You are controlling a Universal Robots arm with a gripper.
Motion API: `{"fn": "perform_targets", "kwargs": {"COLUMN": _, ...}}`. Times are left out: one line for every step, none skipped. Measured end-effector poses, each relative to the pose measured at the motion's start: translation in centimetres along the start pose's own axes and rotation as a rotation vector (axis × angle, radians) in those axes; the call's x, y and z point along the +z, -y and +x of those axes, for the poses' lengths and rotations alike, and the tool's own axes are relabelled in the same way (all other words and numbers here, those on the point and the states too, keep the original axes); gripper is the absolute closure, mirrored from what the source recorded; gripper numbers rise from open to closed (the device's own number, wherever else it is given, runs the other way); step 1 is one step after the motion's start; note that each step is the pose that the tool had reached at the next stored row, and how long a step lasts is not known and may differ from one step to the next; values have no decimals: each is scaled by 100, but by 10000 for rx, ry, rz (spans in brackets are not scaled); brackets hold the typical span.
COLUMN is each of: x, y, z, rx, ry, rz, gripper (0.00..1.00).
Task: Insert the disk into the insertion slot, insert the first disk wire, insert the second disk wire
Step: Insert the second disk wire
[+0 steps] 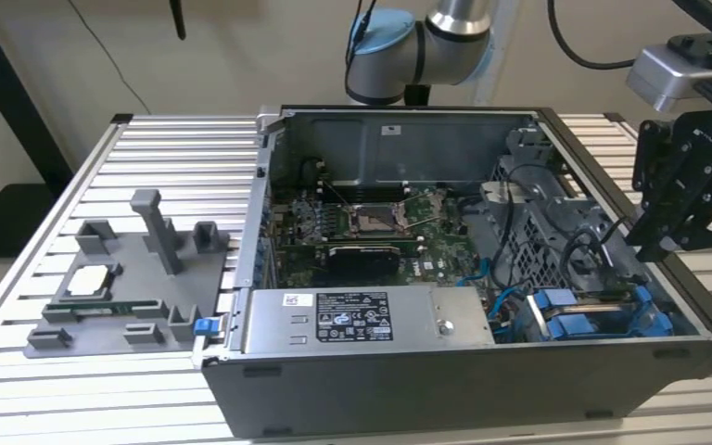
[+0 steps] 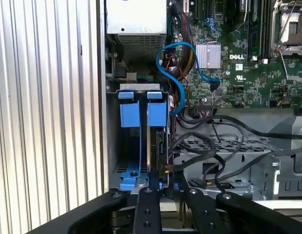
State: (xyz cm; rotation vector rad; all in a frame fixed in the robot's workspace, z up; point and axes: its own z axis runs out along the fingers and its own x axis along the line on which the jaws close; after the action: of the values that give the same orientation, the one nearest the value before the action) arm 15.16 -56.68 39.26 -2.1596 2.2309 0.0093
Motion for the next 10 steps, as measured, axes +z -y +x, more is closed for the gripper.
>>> {"fn": "perform_targets", "kwargs": {"x": 0, "y": 0, "z": 0, "rx": 0, "ry": 0, "rz": 0, "gripper": 0}}
{"fn": "perform_targets", "kwargs": {"x": 0, "y": 0, "z": 0, "rx": 0, "ry": 0, "rz": 0, "gripper": 0}}
{"fn": "perform_targets", "kwargs": {"x": -1, "y": 3, "z": 0, "rx": 0, "ry": -2, "rz": 0, "gripper": 0}}
{"fn": "perform_targets", "kwargs": {"x": -2, "y": 8, "z": 0, "rx": 0, "ry": -4, "rz": 0, "gripper": 0}}
{"fn": "perform_targets", "kwargs": {"x": -1, "y": 16, "z": 0, "rx": 1, "ry": -3, "rz": -1, "gripper": 0}}
{"fn": "perform_targets", "kwargs": {"x": 0, "y": 46, "z": -1, "rx": 1, "ry": -2, "rz": -8, "gripper": 0}}
{"fn": "perform_targets", "kwargs": {"x": 0, "y": 62, "z": -2, "rx": 1, "ry": -2, "rz": -12, "gripper": 0}}
{"fn": "perform_targets", "kwargs": {"x": 1, "y": 90, "z": -3, "rx": 1, "ry": -2, "rz": -16, "gripper": 0}}
{"fn": "perform_targets", "kwargs": {"x": 1, "y": 100, "z": -4, "rx": 0, "ry": -2, "rz": -16, "gripper": 0}}
{"fn": "perform_targets", "kwargs": {"x": 2, "y": 106, "z": -6, "rx": 0, "ry": -1, "rz": -17, "gripper": 0}}
